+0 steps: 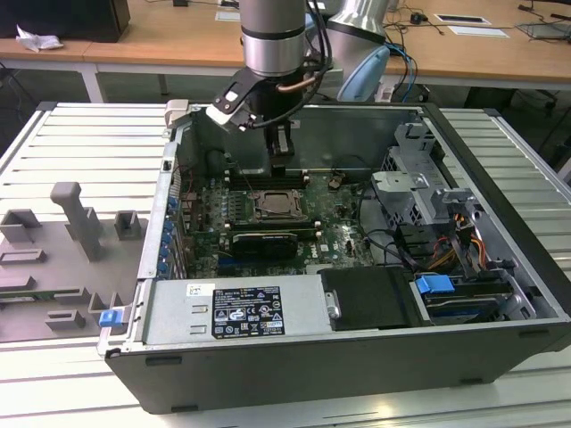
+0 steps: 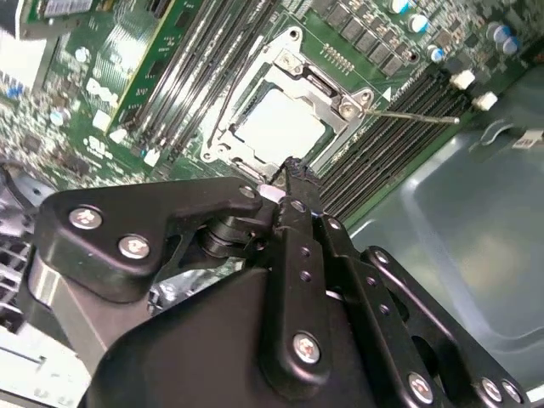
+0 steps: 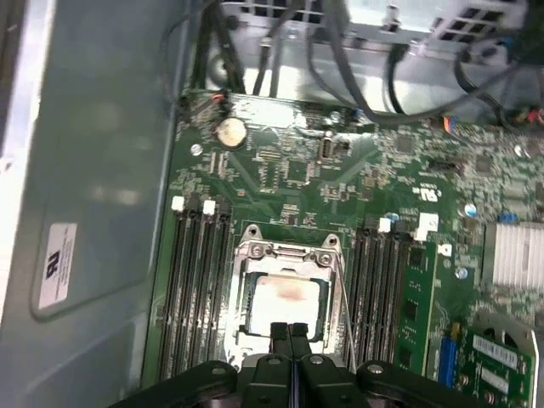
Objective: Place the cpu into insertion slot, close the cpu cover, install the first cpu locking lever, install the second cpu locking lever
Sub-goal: 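Install the first cpu locking lever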
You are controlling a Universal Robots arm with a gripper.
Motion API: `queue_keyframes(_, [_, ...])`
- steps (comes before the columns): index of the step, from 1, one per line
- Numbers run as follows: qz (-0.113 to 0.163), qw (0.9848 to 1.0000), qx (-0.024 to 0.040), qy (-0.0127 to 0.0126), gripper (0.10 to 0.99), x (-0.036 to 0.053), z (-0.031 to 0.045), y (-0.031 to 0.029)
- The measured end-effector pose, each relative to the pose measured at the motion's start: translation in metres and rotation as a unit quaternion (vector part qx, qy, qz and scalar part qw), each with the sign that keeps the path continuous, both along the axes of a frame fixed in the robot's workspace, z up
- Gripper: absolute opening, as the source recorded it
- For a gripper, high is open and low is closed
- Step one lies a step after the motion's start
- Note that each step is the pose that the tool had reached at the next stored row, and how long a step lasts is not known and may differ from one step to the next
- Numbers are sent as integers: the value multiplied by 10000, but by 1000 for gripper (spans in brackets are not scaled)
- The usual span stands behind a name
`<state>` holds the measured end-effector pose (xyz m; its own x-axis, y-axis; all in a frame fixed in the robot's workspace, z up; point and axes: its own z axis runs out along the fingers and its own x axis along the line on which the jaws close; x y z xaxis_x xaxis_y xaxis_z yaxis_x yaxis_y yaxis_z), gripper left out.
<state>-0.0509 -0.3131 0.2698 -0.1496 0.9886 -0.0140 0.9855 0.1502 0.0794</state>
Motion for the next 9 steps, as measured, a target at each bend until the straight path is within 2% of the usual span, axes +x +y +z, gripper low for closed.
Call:
queue_keyframes(3, [318,9995,-2,0,106,0,0,0])
queue_keyframes(4, [483,9988,-1,0,106,0,0,0])
queue_keyframes(9, [793,9969,-2,0,106,0,0,0])
